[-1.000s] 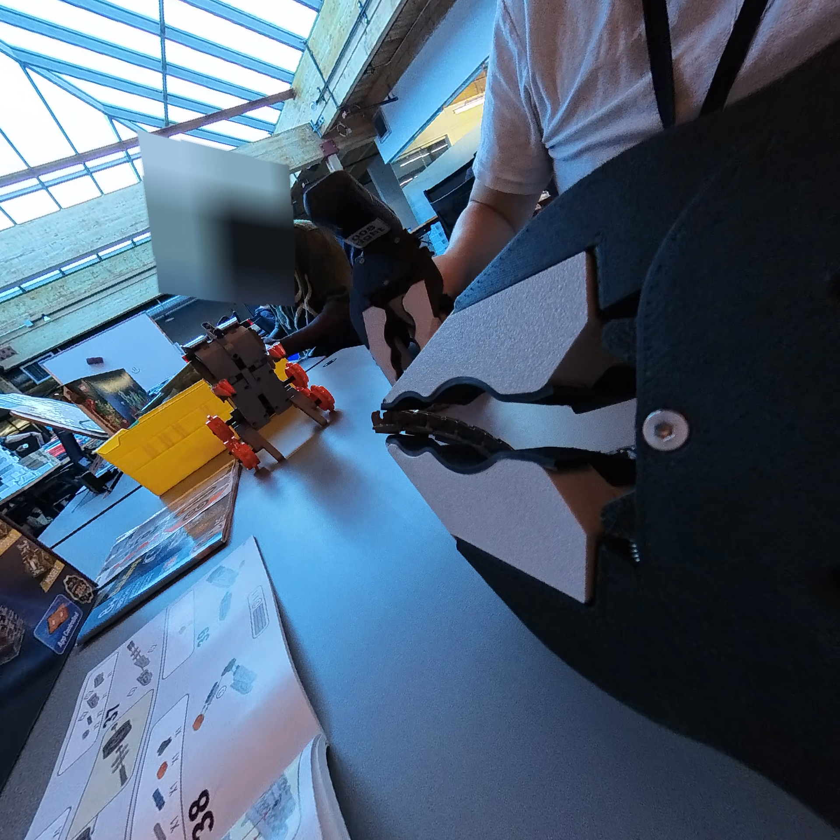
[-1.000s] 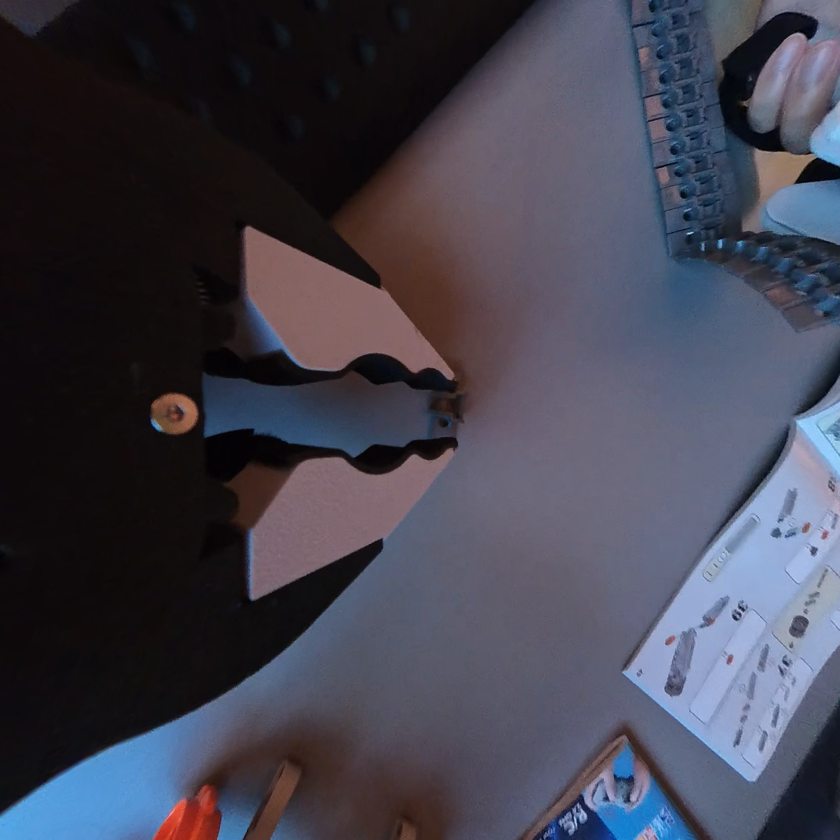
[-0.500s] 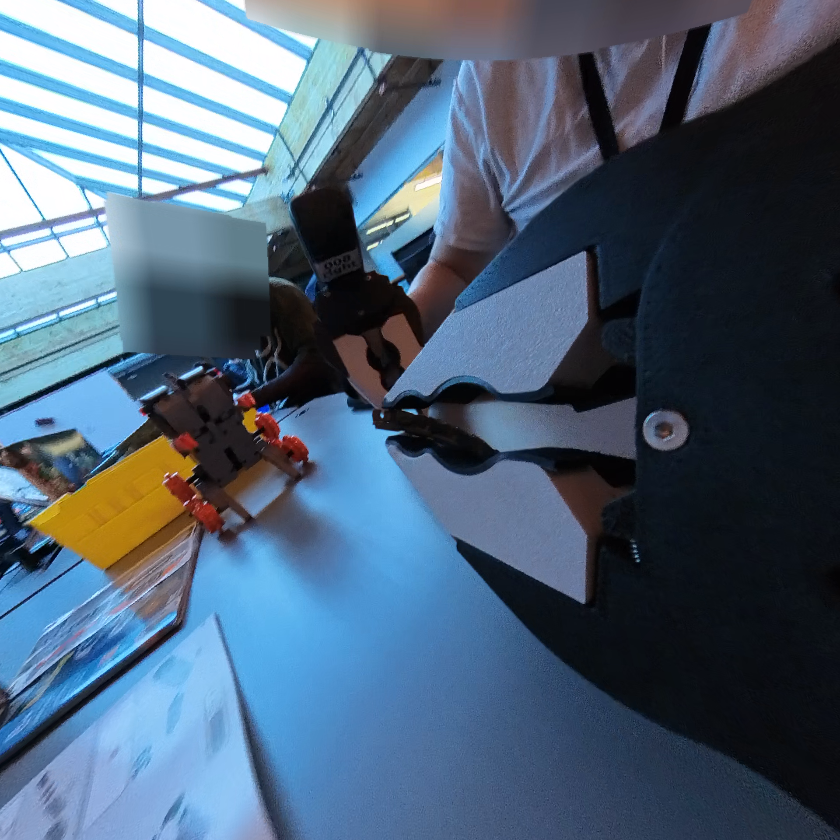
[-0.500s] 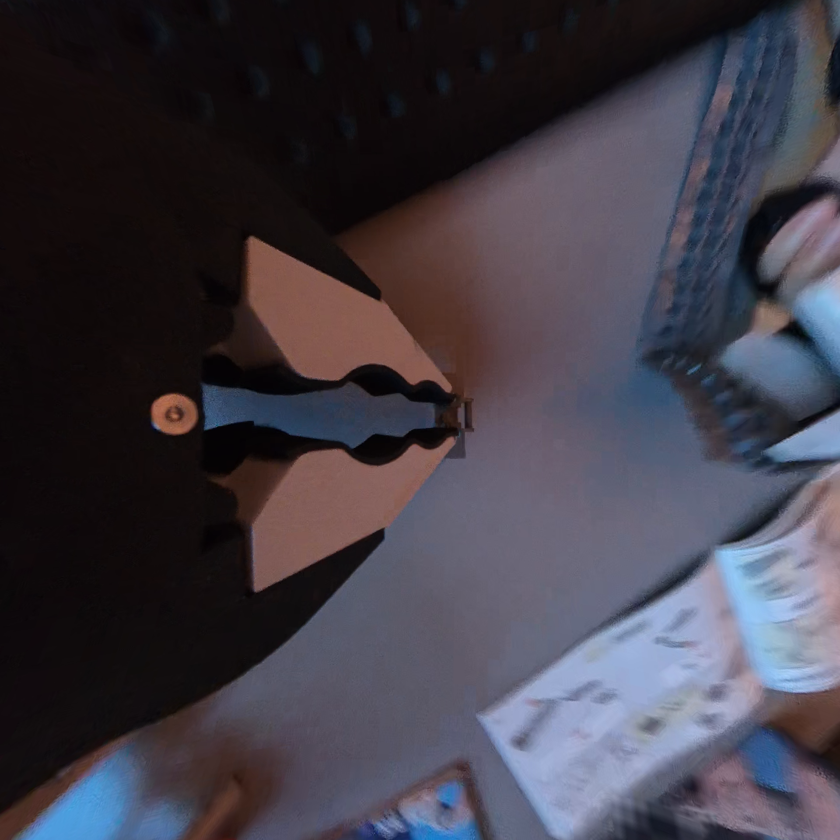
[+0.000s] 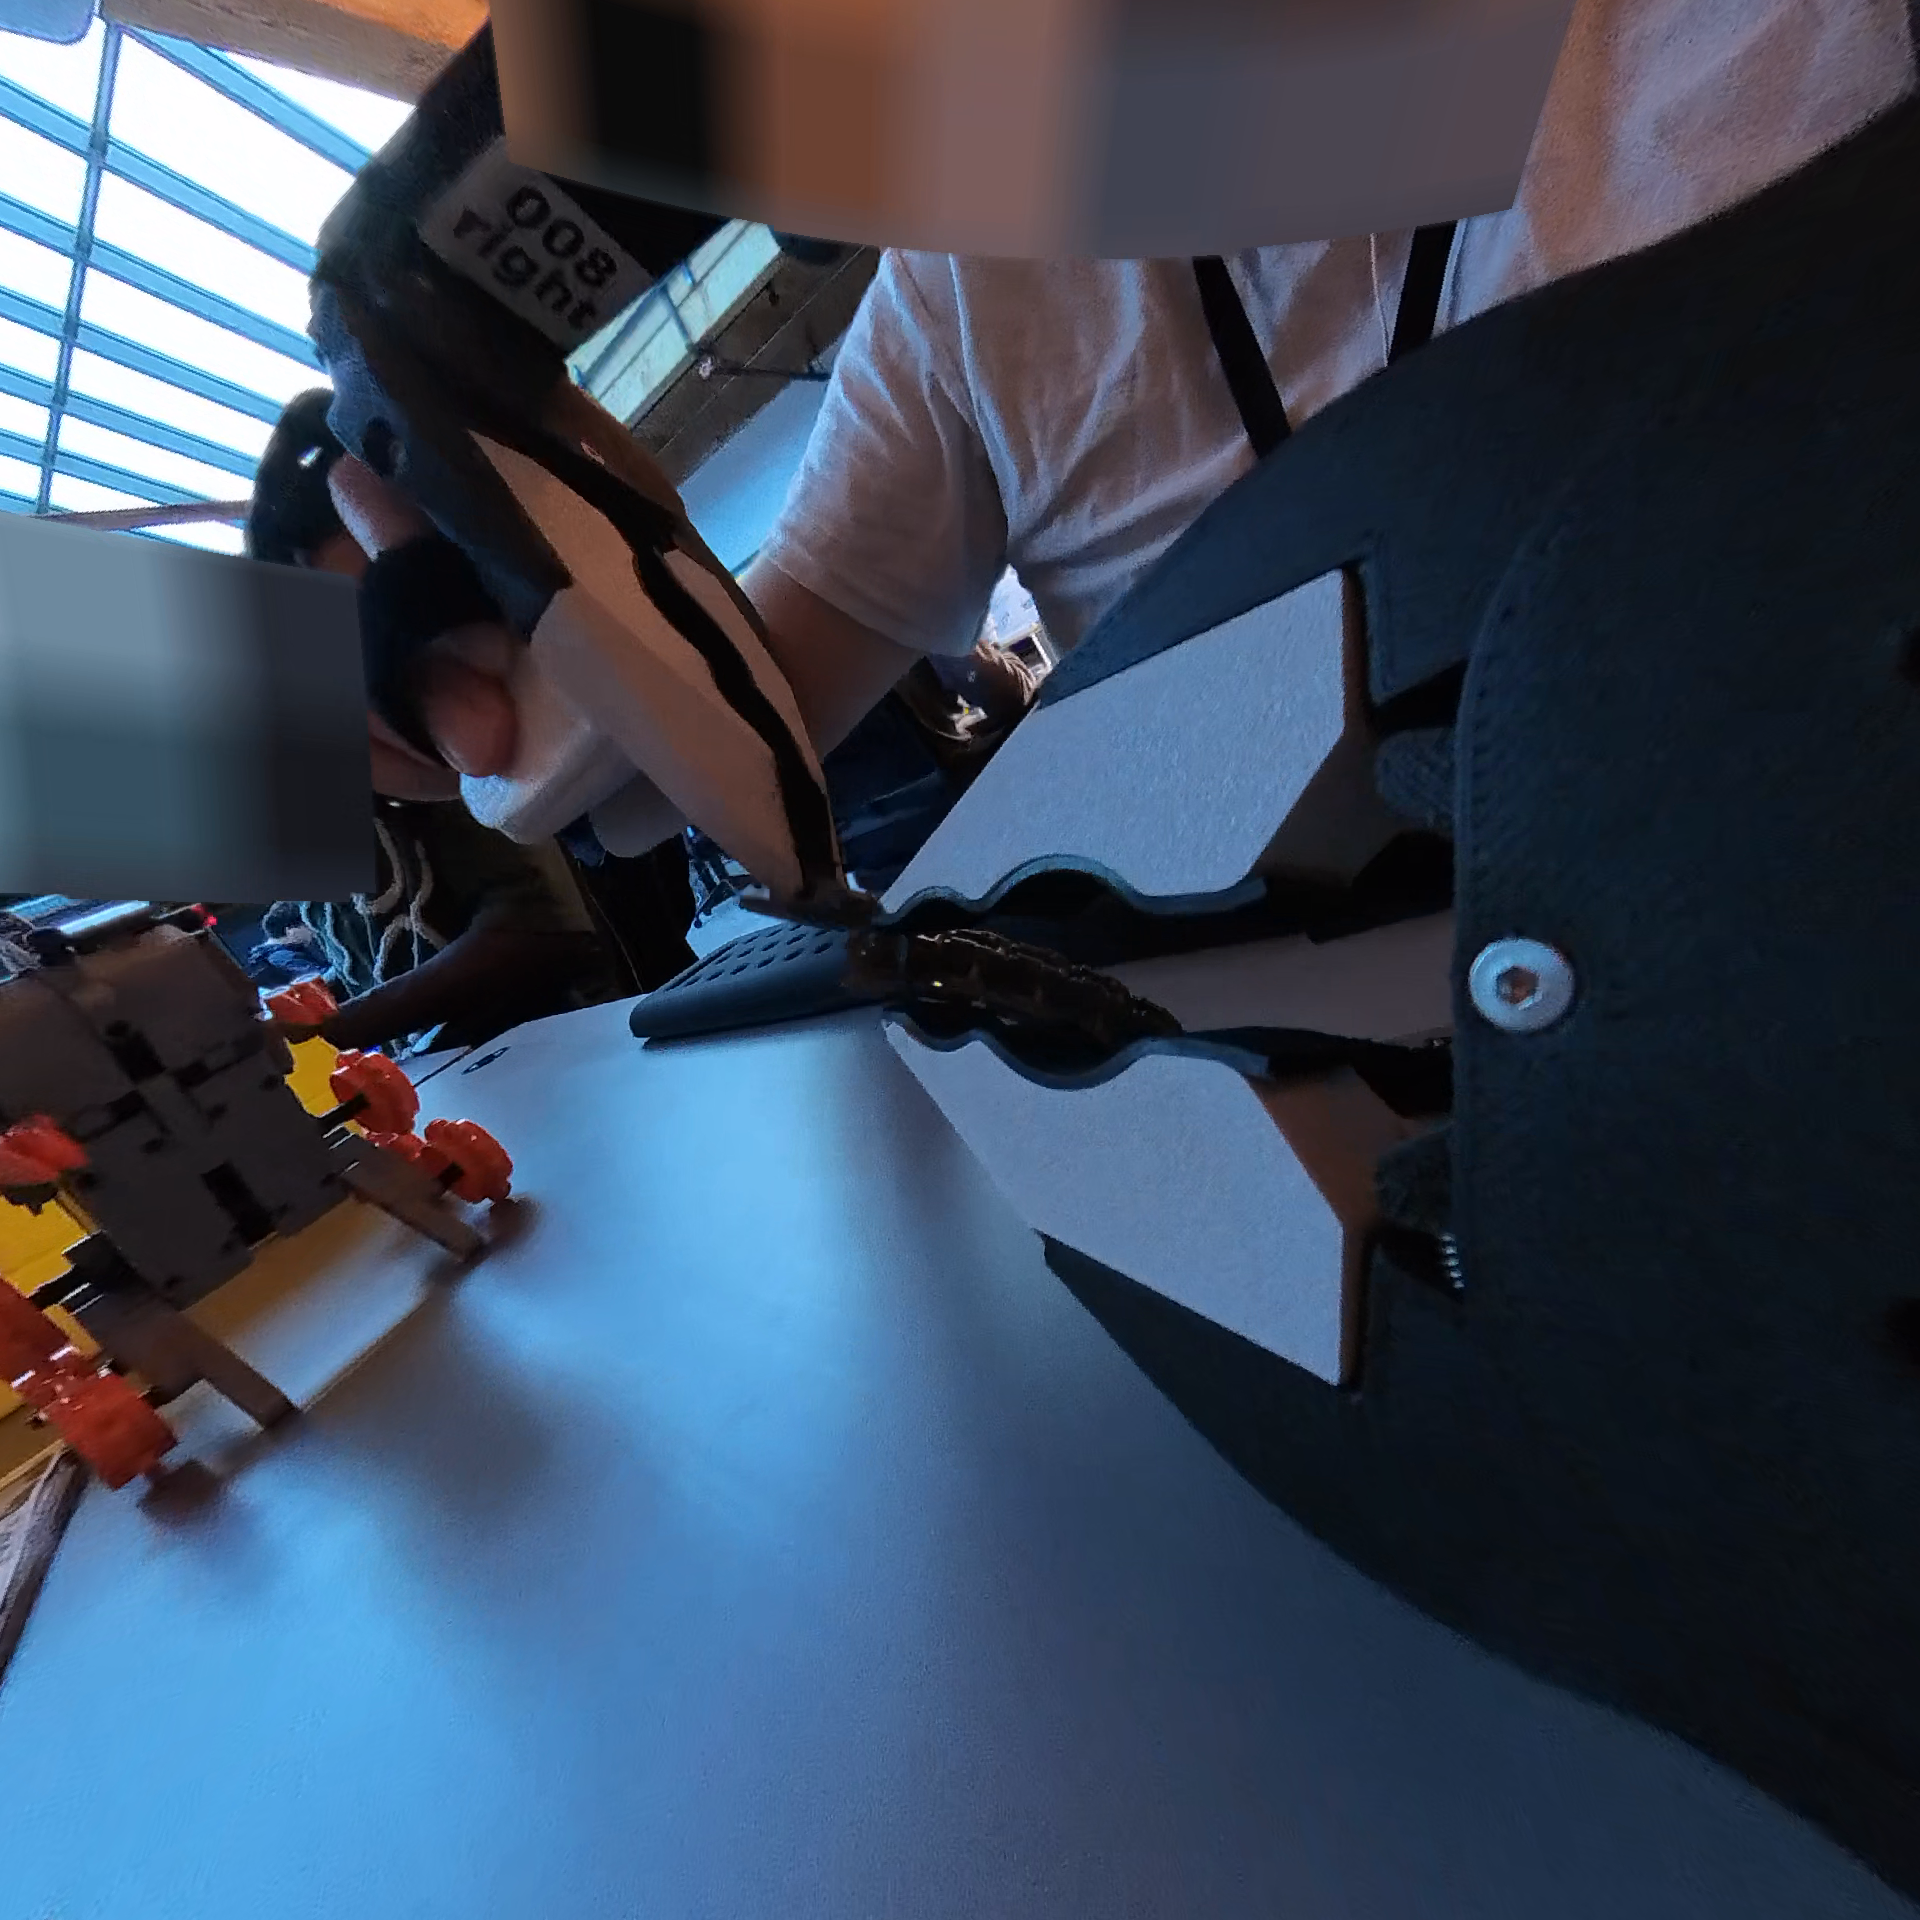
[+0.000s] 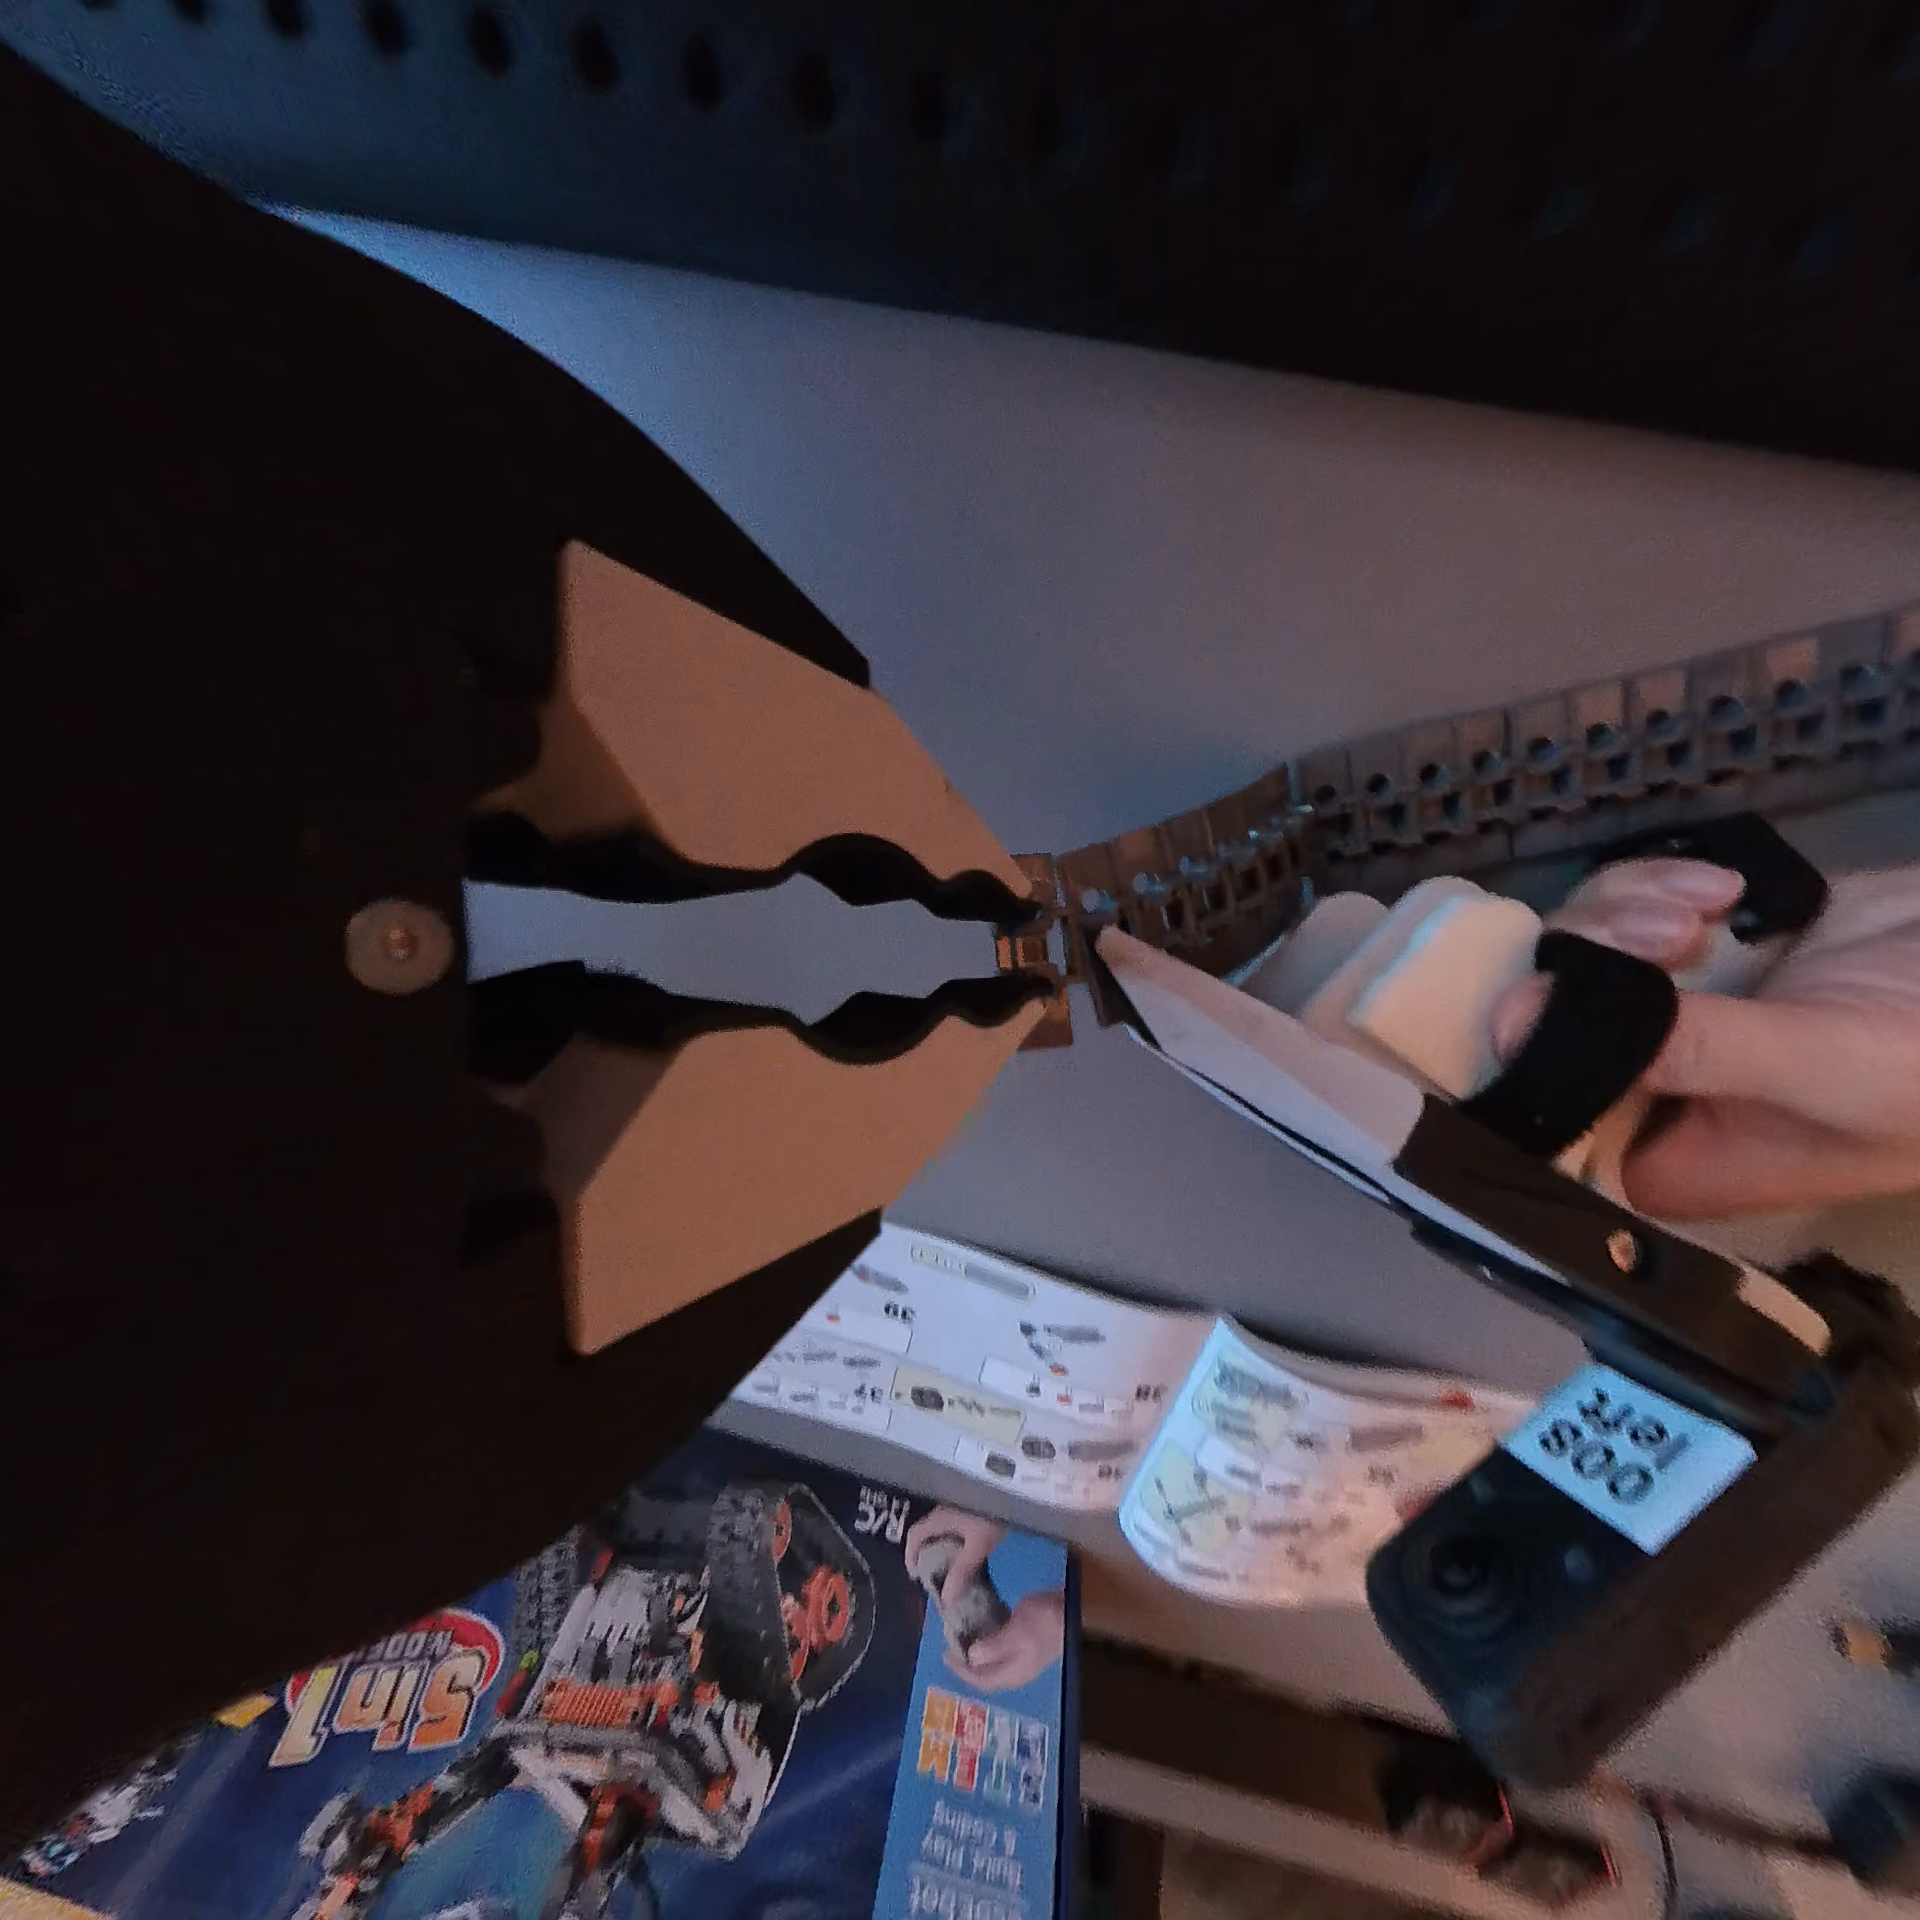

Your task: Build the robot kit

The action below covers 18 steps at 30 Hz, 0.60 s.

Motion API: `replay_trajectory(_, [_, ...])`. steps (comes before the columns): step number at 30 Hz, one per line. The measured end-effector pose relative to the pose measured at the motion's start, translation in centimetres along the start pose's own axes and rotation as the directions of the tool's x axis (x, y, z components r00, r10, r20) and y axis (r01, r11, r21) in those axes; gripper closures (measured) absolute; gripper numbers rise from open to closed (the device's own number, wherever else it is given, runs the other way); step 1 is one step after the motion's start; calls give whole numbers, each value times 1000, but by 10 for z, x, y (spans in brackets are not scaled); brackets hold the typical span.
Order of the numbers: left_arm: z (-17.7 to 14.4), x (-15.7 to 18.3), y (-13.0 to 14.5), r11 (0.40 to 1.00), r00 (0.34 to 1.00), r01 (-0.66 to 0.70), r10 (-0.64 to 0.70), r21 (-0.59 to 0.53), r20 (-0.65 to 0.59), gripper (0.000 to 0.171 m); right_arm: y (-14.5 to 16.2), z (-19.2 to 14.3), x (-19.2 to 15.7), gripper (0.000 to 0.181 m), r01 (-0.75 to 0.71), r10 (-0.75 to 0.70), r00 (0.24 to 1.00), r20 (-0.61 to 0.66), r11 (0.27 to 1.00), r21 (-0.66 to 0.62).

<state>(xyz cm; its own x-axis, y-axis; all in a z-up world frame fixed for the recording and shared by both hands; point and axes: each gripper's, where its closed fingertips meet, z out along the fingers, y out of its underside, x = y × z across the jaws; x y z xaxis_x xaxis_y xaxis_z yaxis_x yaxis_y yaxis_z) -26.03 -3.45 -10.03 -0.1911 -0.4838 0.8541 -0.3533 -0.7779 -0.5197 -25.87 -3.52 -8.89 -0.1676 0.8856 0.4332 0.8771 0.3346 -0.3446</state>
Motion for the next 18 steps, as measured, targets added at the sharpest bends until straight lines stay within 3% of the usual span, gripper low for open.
replay_trajectory(11, [1,-2,-2,1000,1000,24,-24,14,6,150,7,8,-2,172,72,-41,984,176,982,-173])
replay_trajectory(18, [0,-2,-3,1000,1000,20,-20,22,15,160,4,6,1,172,100,-30,959,281,966,-239])
